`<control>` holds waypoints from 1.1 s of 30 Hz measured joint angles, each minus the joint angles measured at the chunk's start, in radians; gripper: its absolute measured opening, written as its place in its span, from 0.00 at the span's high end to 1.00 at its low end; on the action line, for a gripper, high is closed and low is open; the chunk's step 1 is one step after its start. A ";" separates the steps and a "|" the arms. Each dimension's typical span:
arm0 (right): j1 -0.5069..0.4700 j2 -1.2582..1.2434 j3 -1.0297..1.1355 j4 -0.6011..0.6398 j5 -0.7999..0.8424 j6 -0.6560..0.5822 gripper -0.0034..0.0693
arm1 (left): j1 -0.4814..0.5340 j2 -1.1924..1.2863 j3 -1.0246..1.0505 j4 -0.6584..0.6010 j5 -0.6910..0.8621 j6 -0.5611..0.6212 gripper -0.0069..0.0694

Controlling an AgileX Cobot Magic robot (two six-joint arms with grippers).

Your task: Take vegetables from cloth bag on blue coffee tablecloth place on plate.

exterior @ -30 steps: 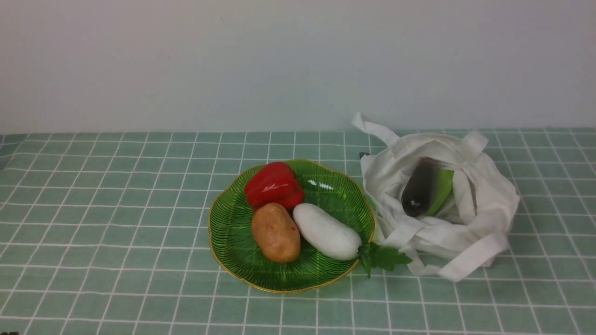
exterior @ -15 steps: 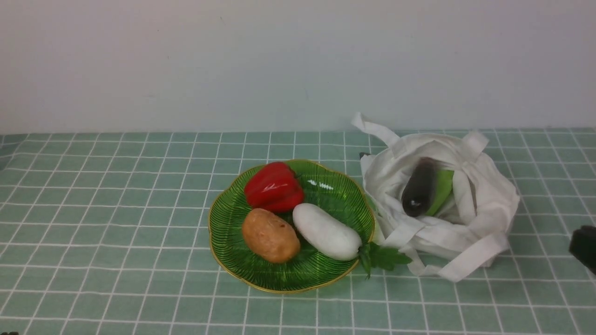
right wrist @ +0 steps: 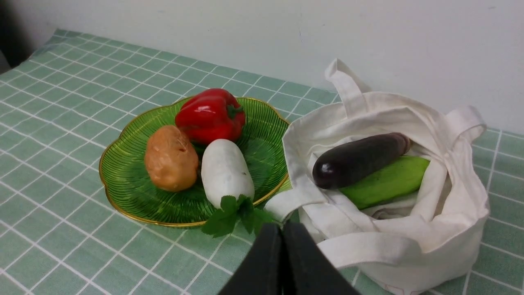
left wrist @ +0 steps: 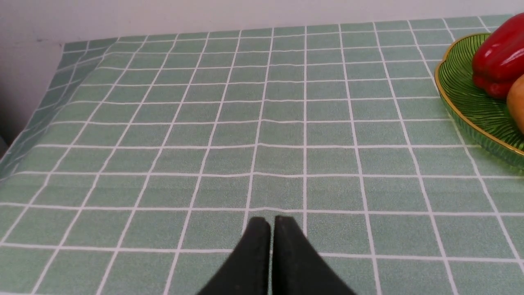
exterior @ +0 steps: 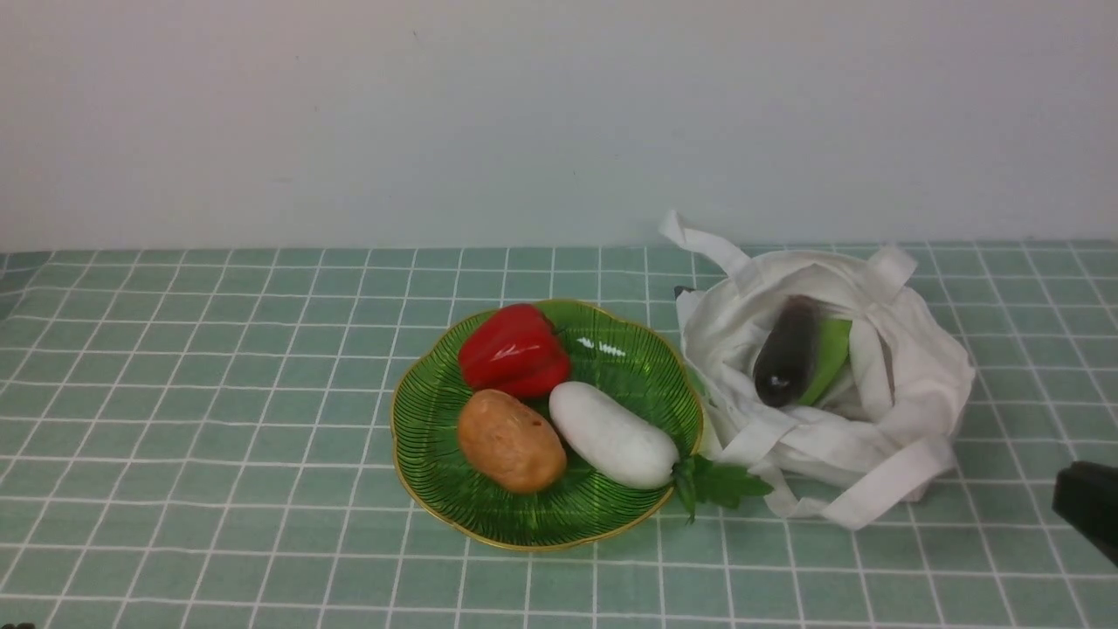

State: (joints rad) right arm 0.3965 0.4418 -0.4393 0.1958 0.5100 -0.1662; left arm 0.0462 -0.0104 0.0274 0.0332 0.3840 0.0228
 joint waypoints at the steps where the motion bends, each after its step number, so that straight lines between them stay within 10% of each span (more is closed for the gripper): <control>1: 0.000 0.000 0.000 0.000 0.000 0.000 0.97 | 0.000 0.000 0.000 0.000 0.000 0.000 0.92; 11: -0.032 -0.063 0.066 -0.101 -0.099 0.109 0.97 | 0.000 0.000 0.000 0.000 0.000 0.000 0.92; 23: -0.390 -0.409 0.420 -0.210 -0.207 0.259 0.97 | 0.000 0.000 0.000 0.000 0.000 0.000 0.92; 33: -0.410 -0.450 0.469 -0.210 -0.211 0.263 0.97 | 0.000 0.000 0.000 0.000 0.000 0.000 0.92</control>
State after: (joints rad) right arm -0.0132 -0.0080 0.0293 -0.0144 0.2985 0.0969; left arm 0.0462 -0.0104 0.0274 0.0332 0.3840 0.0228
